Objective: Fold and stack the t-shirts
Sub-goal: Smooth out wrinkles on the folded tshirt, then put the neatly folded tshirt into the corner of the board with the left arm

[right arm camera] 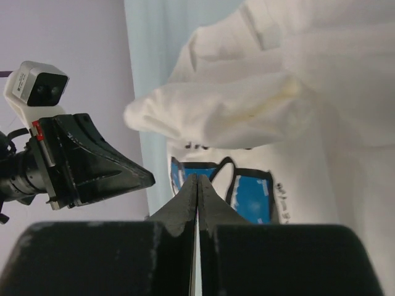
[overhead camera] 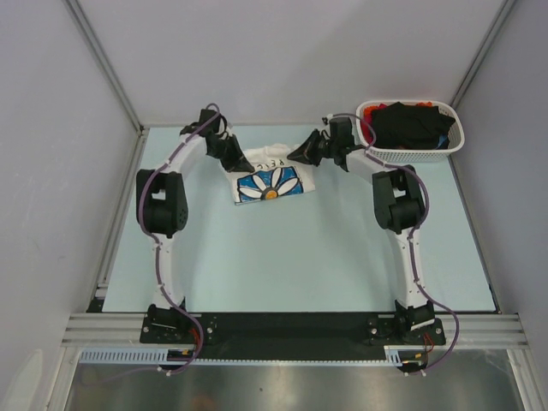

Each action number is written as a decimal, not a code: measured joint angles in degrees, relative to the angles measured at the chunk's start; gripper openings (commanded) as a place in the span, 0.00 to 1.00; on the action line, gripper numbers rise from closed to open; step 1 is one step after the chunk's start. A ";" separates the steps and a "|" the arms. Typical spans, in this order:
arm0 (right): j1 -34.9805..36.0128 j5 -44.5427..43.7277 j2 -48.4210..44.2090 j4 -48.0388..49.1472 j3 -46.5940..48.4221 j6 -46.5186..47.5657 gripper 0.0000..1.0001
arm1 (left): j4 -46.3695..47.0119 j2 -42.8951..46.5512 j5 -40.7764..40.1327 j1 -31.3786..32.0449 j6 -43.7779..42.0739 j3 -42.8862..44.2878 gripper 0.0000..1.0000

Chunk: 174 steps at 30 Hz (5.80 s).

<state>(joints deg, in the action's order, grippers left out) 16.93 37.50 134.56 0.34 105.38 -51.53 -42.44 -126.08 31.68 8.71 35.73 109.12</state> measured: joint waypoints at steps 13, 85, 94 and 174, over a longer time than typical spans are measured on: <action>0.55 6.99 9.27 9.29 8.98 -11.47 0.00 | 5.31 -9.77 1.75 -0.90 3.82 5.51 0.00; 0.28 -23.78 -14.80 -16.59 -2.93 11.28 0.00 | 5.33 14.14 -7.34 -5.64 0.17 -24.04 1.00; -1.86 -24.41 -16.74 -16.85 -8.07 11.54 0.00 | 0.02 6.86 -13.53 -5.62 -0.37 -20.87 1.00; -9.60 -15.58 -25.11 -19.69 -14.21 16.15 0.00 | -29.07 -7.89 -46.01 -24.70 -13.46 10.71 1.00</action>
<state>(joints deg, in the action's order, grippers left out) 7.33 21.91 109.45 -19.35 91.18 -35.38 -71.50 -133.97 -14.33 -15.99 22.26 119.83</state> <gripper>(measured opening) 0.009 0.994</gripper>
